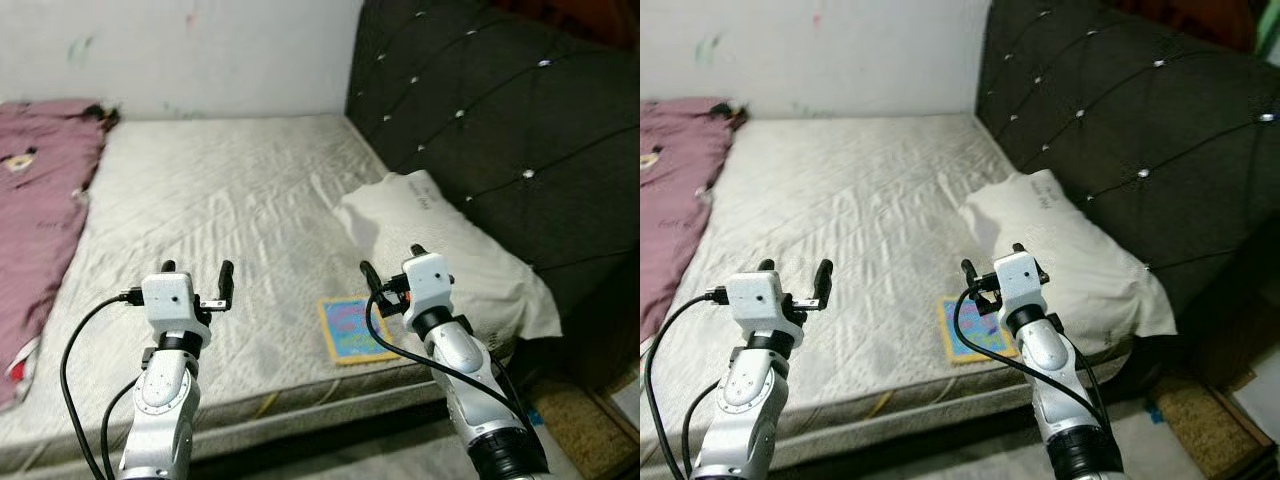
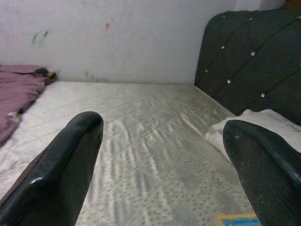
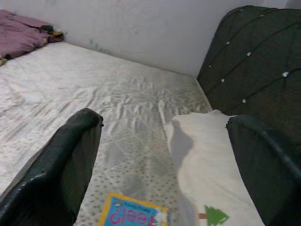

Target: Clean up the room

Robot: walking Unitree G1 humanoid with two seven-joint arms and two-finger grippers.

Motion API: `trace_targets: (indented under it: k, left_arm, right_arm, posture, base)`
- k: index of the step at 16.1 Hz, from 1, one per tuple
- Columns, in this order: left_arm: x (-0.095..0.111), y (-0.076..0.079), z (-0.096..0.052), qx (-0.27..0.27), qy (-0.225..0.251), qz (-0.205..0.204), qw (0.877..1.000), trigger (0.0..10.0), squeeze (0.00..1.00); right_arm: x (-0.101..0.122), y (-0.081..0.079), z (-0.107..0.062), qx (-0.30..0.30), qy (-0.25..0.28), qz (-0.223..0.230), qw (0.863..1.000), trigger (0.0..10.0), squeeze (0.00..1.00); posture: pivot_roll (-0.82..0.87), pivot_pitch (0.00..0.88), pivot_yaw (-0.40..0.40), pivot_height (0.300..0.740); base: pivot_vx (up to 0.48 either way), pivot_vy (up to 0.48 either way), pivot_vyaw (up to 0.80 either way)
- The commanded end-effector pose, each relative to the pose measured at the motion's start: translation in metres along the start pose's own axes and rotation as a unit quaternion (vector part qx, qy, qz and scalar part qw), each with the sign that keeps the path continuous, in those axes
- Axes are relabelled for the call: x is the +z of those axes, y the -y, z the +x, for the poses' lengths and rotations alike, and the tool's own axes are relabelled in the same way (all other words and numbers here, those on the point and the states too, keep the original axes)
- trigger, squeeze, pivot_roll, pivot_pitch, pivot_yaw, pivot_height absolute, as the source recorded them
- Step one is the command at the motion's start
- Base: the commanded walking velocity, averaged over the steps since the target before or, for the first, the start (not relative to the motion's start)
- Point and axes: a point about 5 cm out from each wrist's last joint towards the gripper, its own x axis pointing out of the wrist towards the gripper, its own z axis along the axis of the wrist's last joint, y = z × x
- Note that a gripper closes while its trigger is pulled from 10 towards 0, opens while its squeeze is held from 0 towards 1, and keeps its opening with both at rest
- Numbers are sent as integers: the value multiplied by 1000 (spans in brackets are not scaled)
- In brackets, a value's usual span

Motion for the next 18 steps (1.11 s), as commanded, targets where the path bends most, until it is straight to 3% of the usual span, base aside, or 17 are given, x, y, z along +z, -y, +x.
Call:
trace_targets:
  k: [1,10,12,14,16,18]
  left_arm:
    - [-2,6,0,-10,-5,-7,1000,10000,0]
    - [-4,8,0,-9,-11,-3,1000,10000,0]
    - [-4,7,1,-9,-12,-1,1000,10000,0]
    - [-4,7,1,-8,-13,1,1000,10000,0]
    - [-5,6,1,-7,-15,2,1000,10000,0]
    - [-6,5,1,-5,-17,4,1000,10000,0]
  right_arm:
    - [-1,5,0,-5,-3,-5,1000,10000,0]
    - [-1,3,-1,12,-2,-8,1000,10000,0]
    - [0,2,-1,17,5,-20,1000,10000,0]
    - [1,3,0,10,6,-12,1000,10000,0]
    - [1,5,0,-6,6,19,1000,10000,0]
    - [1,4,1,-10,5,16,1000,10000,0]
  posture:
    - [10,0,-46,740]
    - [7,0,-44,740]
    - [8,0,-44,740]
    - [8,0,-42,740]
    - [9,0,-41,740]
    - [8,0,-41,740]
  base:
    - [0,0,0]
    - [0,0,0]
    - [0,0,678]
    - [0,0,750]
    - [0,0,0]
    - [0,0,0]
